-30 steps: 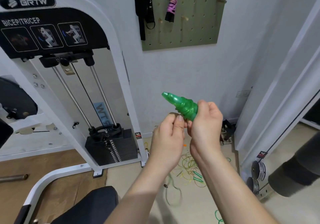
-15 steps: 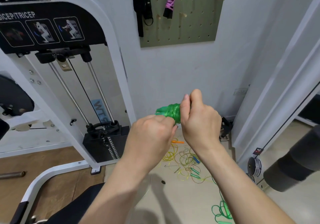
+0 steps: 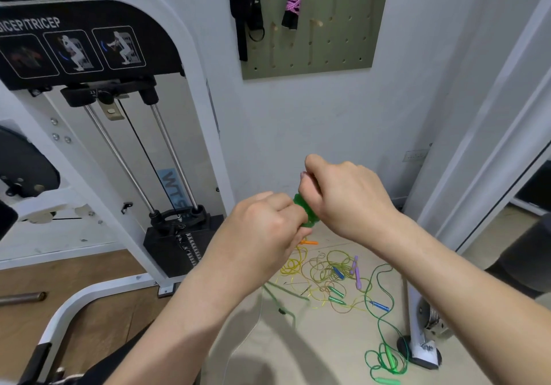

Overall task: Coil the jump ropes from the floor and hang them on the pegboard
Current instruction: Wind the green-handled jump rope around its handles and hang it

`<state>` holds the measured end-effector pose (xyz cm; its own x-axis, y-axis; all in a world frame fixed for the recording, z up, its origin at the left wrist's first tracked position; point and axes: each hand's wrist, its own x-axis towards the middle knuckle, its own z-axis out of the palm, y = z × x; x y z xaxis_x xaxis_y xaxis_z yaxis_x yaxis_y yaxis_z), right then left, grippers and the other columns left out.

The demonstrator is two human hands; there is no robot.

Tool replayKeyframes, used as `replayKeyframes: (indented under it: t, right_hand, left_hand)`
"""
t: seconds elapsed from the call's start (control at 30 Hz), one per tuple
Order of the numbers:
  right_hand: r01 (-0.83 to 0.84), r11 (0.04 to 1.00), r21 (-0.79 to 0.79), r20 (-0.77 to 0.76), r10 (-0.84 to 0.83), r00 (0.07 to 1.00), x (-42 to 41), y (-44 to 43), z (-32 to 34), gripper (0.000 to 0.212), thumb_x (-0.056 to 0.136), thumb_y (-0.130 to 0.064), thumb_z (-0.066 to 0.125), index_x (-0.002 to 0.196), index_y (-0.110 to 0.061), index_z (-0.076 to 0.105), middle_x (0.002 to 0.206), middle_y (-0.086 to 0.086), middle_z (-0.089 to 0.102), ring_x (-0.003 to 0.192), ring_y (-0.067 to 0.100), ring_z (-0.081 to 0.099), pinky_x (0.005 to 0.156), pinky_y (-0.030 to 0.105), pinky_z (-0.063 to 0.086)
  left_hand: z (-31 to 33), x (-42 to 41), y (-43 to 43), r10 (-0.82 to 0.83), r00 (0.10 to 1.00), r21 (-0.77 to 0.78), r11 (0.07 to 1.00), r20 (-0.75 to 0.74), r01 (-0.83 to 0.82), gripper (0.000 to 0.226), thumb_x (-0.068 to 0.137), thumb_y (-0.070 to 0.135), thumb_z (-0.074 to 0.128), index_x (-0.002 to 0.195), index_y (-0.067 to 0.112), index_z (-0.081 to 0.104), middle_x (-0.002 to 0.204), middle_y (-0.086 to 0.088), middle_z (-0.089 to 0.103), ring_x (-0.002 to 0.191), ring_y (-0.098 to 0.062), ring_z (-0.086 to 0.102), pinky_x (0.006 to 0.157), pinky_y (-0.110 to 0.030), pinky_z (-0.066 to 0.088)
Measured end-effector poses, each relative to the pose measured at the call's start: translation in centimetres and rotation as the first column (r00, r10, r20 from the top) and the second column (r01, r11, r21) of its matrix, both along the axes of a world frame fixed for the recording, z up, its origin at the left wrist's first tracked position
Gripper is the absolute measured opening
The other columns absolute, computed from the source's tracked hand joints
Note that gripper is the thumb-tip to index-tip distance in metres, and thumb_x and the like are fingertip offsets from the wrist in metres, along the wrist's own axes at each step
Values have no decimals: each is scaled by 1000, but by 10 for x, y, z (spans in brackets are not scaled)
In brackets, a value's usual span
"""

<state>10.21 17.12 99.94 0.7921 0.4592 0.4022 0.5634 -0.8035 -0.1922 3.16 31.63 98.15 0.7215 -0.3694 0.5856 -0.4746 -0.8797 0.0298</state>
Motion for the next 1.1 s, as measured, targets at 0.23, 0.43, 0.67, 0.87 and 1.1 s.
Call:
replayKeyframes:
  t: [0.23, 0.43, 0.67, 0.87, 1.1]
  right_hand:
    - [227, 819, 528, -701, 269, 661, 6, -4, 2, 28, 97, -32, 53, 77, -15, 44, 52, 2, 44, 37, 11, 35, 38, 19, 24]
    - [93, 827, 555, -672, 380, 636, -3, -8, 2, 26, 97, -32, 54, 86, -8, 50, 52, 5, 47, 39, 9, 33, 40, 21, 25]
    - [-313, 948, 58, -459, 304, 835, -11, -18, 18, 10, 100, -31, 45, 91, -29, 50, 74, -13, 56, 75, 16, 53, 67, 27, 38]
    - [-439, 873, 213, -687, 454, 568, -3, -38, 34, 9, 102, -23, 44, 101, -20, 52, 80, -3, 58, 66, 9, 57, 64, 28, 48]
    - [-95, 709, 698, -706, 705, 72, 12, -51, 29, 29, 86, -23, 61, 107, -8, 48, 74, 6, 51, 49, 6, 42, 48, 17, 31]
  left_hand:
    - [5, -4, -10, -1, 990, 44, 999, 140, -5, 17, 93, 19, 60, 80, 9, 65, 74, -4, 57, 60, -24, 49, 46, -37, 47]
    - [13, 1, -3, -86, 993, 140, 987, 78, 75, 16, 89, 18, 63, 76, 8, 63, 74, -4, 58, 61, -25, 49, 46, -37, 48]
    - [30, -1, -6, -42, 996, 19, 999, -82, 44, 27, 64, 53, 67, 67, 26, 72, 52, 4, 56, 46, -19, 55, 46, -22, 38]
    - [46, 3, 1, 8, 903, -395, 898, -429, -195, 26, 61, 48, 82, 67, 26, 69, 52, 14, 59, 52, 4, 50, 58, -15, 40]
    - [40, 16, 2, -534, 699, -873, 386, -475, -297, 7, 70, 22, 72, 67, 17, 69, 55, -4, 60, 53, -15, 38, 46, -19, 25]
